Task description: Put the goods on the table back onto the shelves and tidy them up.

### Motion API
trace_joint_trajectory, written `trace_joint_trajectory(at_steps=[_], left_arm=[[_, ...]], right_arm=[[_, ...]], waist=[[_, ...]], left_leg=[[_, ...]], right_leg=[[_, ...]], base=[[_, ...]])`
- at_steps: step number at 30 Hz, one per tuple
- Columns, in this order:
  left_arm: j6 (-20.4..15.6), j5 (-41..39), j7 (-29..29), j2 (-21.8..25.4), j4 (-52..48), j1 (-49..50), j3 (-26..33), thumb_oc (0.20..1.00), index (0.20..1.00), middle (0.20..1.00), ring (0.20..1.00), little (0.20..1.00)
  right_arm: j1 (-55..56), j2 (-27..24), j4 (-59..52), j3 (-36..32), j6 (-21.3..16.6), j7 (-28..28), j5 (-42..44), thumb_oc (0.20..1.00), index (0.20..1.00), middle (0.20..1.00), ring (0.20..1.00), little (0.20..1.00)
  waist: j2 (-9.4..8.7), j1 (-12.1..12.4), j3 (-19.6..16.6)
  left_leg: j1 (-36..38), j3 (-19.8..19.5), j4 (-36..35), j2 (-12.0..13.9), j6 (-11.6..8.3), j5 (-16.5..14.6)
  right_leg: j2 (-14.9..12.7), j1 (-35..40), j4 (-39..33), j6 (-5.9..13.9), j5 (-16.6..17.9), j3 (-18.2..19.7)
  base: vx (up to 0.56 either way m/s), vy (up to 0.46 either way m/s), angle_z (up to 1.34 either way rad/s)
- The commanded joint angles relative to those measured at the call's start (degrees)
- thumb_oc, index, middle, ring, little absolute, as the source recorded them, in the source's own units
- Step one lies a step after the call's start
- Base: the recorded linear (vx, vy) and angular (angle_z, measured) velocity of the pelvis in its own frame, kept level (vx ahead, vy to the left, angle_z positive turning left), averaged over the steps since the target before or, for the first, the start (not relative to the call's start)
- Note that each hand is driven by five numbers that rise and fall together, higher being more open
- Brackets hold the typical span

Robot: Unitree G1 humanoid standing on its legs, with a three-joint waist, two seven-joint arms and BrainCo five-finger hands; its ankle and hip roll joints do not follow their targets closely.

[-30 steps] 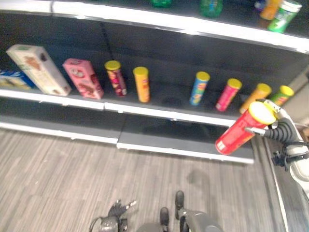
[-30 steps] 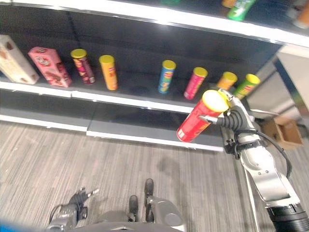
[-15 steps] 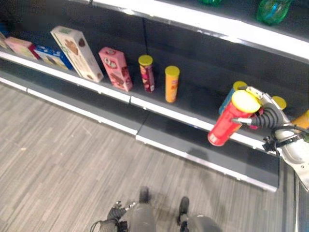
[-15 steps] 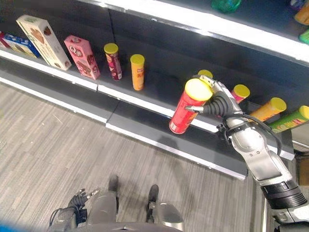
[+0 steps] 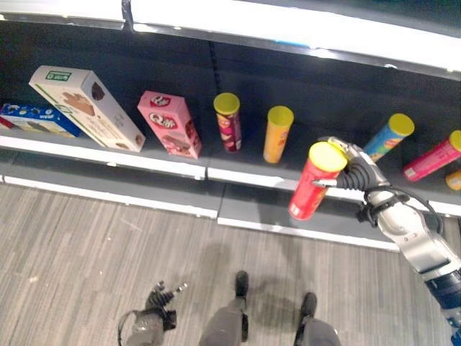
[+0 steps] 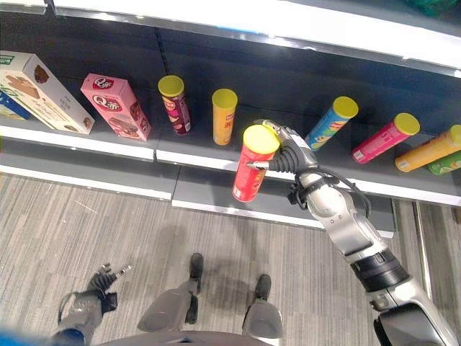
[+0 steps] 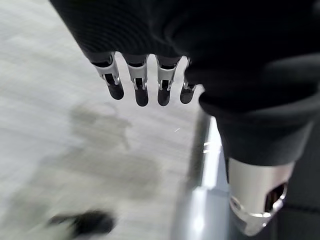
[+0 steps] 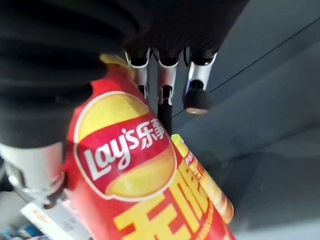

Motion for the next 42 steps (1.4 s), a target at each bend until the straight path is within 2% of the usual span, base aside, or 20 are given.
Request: trace_joint_trajectory(at_steps=[1,6,9,20,23,26,27,28,29,31,32,33,34,35,37,38,39,42], left_arm=[[-0.1,1.6,0.4,-0.6,2.4,3.7,-0.3,1.000,1.000,1.000,1.000,1.000],[0.1,1.9,0.2,-0.7,2.5,2.4,-1.4,1.000,1.000,1.000,1.000,1.000],[0.3,2.0,0.2,-1.3,2.5,1.7,-2.4,1.000,1.000,1.000,1.000,1.000],[0.1,1.3,-0.5,-1.9,2.1,4.1,-2.4,1.000,1.000,1.000,1.000,1.000],[0.1,1.0,-0.4,-2.1,2.1,4.1,-2.6,1.000,1.000,1.000,1.000,1.000],[0.5,1.1,-0.4,-2.0,2.4,3.5,-2.5,1.000,1.000,1.000,1.000,1.000],[0.7,1.6,-0.7,-1.2,2.3,3.1,-2.5,1.000,1.000,1.000,1.000,1.000],[0.7,1.6,-0.7,-1.2,2.3,3.1,-2.5,1.000,1.000,1.000,1.000,1.000],[0.5,1.8,-0.6,-0.4,1.8,2.4,-3.2,1.000,1.000,1.000,1.000,1.000],[0.1,2.0,-1.0,-0.1,1.3,1.6,-3.9,1.000,1.000,1.000,1.000,1.000],[-0.1,1.7,-0.9,0.1,1.2,0.9,-4.4,1.000,1.000,1.000,1.000,1.000],[-0.1,1.7,-0.9,0.1,1.2,0.9,-4.3,1.000,1.000,1.000,1.000,1.000],[0.0,2.3,-0.6,0.7,1.7,-0.4,-4.9,1.000,1.000,1.000,1.000,1.000],[0.0,2.3,-0.8,0.6,1.4,-0.9,-5.5,1.000,1.000,1.000,1.000,1.000],[0.2,2.0,-0.6,0.1,1.4,-1.8,-5.5,1.000,1.000,1.000,1.000,1.000],[-0.5,1.3,0.2,-0.4,1.3,-2.2,-5.6,1.000,1.000,1.000,1.000,1.000],[-0.5,0.3,0.7,-1.2,1.1,-2.5,-6.3,1.000,1.000,1.000,1.000,1.000],[-0.5,-0.1,0.9,-1.4,0.9,-2.4,-6.4,1.000,1.000,1.000,1.000,1.000]], right_arm=[[-4.1,-2.8,0.2,-1.5,-1.4,-3.4,-0.6,0.200,0.200,0.200,0.200,0.200],[-2.8,-4.7,-0.2,-2.0,-0.8,-3.3,-0.8,0.200,0.200,0.200,0.200,0.200],[-3.0,-7.0,-0.5,-2.3,-0.8,-3.0,-0.3,0.200,0.200,0.200,0.200,0.200],[-7.2,-12.1,-0.5,-2.5,-1.6,-3.4,1.6,0.200,0.200,0.200,0.200,0.200],[-8.4,-12.4,0.2,-2.7,-1.5,-4.1,2.4,0.200,0.200,0.200,0.200,0.200],[-7.6,-11.9,-0.1,-3.9,-1.1,-4.1,2.5,0.200,0.200,0.200,0.200,0.200],[-7.9,-11.7,-0.3,-4.3,-0.7,-3.8,2.2,0.200,0.200,0.200,0.200,0.200],[-7.9,-11.7,-0.3,-4.3,-0.6,-3.8,2.2,0.200,0.200,0.200,0.200,0.200],[-10.4,-10.8,0.1,-2.3,-0.7,-3.9,2.5,0.200,0.200,0.200,0.200,0.200],[-12.3,-10.6,0.1,-0.7,-0.8,-3.6,2.8,0.200,0.200,0.200,0.200,0.200],[-13.2,-10.5,0.2,0.0,-1.0,-3.7,3.0,0.200,0.200,0.200,0.200,0.200],[-13.3,-10.5,0.2,0.1,-1.0,-3.8,3.0,0.200,0.200,0.200,0.200,0.200],[-14.2,-11.2,0.4,1.0,-1.1,-4.3,2.5,0.200,0.200,0.200,0.200,0.200],[-12.6,-11.2,-0.5,0.2,-1.3,-3.8,2.8,0.200,0.200,0.200,0.200,0.200],[-13.5,-10.7,-1.0,0.5,-0.7,-4.0,2.3,0.200,0.200,0.200,0.200,0.200],[-14.7,-10.5,-1.2,1.0,-0.8,-4.5,2.6,0.200,0.200,0.200,0.200,0.200],[-15.9,-10.2,-1.0,1.3,-0.8,-5.3,2.8,0.200,0.200,0.200,0.200,0.200],[-17.5,-10.1,-0.4,2.1,-0.2,-6.2,0.6,0.200,0.200,0.200,0.200,0.200]], waist=[[-0.44,0.8,-2.2],[-0.23,-0.5,-2.2],[0.70,-1.6,-1.8],[1.68,-2.0,-2.3],[1.00,-1.8,-2.6],[0.39,-1.7,-2.8],[0.62,-1.8,-1.6],[0.54,-1.7,-1.6],[1.60,-2.1,1.3],[2.02,-1.7,2.0],[2.26,-1.9,2.3],[2.36,-1.9,2.4],[2.45,-2.2,2.9],[1.89,-2.6,2.2],[1.63,-2.5,2.1],[2.11,-2.7,1.7],[3.53,-2.9,2.0],[4.69,-2.9,2.6]], left_leg=[[0.2,0.4,2.8,5.7,-1.86,-8.5],[0.1,0.3,1.7,6.6,-3.28,-7.2],[0.7,-0.5,0.8,7.5,-4.34,-6.2],[2.2,-1.6,0.2,7.9,-4.96,-6.0],[2.6,-2.0,0.2,7.5,-4.24,-6.8],[3.2,-2.3,0.2,6.6,-2.57,-8.2],[4.0,-2.8,1.2,5.1,0.07,-9.9],[3.9,-2.6,1.3,4.9,0.14,-9.9],[4.5,-2.5,2.3,4.3,1.66,-10.6],[4.4,-1.9,2.2,4.4,0.91,-10.7],[3.8,-2.0,2.6,4.5,0.49,-10.5],[3.8,-2.0,2.6,4.6,0.44,-10.5],[3.2,-1.9,3.0,4.7,-0.02,-11.0],[2.5,-2.8,3.8,4.3,-0.38,-11.3],[0.6,-4.3,4.5,4.3,-0.74,-11.0],[-1.2,-5.4,4.1,5.2,-2.00,-9.5],[-2.7,-6.8,3.9,6.0,-2.99,-8.4],[-3.5,-7.5,3.3,6.4,-3.50,-7.5]], right_leg=[[1.0,-1.3,4.3,0.26,-3.6,0.7],[1.7,-1.1,3.4,-0.07,-5.1,0.1],[2.6,-0.6,4.8,-0.78,-7.2,-0.3],[3.2,1.1,5.8,-0.81,-8.4,-1.4],[3.0,1.6,5.1,-0.27,-7.8,-1.4],[1.8,0.7,7.1,0.57,-7.3,-0.8],[-0.6,-4.4,16.5,2.03,-3.1,2.5],[-0.7,-4.6,16.9,2.10,-3.2,2.7],[-1.3,-11.4,26.9,1.88,0.9,6.9],[0.4,-11.8,21.7,0.93,-2.5,7.1],[1.5,-11.6,17.9,0.66,-3.5,7.6],[1.6,-11.4,17.6,0.61,-3.3,7.5],[2.5,-10.8,10.4,0.46,-3.6,8.7],[2.7,-9.4,6.2,0.41,-4.2,9.9],[3.3,-9.8,6.4,0.06,-3.8,10.5],[3.9,-10.3,6.4,-0.62,-3.7,9.4],[4.3,-10.9,7.4,-1.75,-5.1,8.0],[4.4,-11.6,8.7,-2.11,-6.2,6.9]], base=[[-0.01,-0.072,-0.01],[0.01,-0.149,0.03],[0.01,-0.209,0.00],[0.03,-0.042,0.08],[0.07,0.078,0.07],[0.08,0.215,0.06],[0.04,0.294,-0.12],[-0.05,0.421,-0.26],[-0.05,0.188,-0.29],[0.00,0.064,-0.26],[0.02,-0.045,-0.20],[0.03,-0.098,-0.06],[0.05,-0.130,0.05],[0.09,-0.212,0.15],[0.07,-0.308,0.61],[0.06,-0.457,1.02],[0.06,-0.361,1.03],[0.03,-0.128,0.79]])
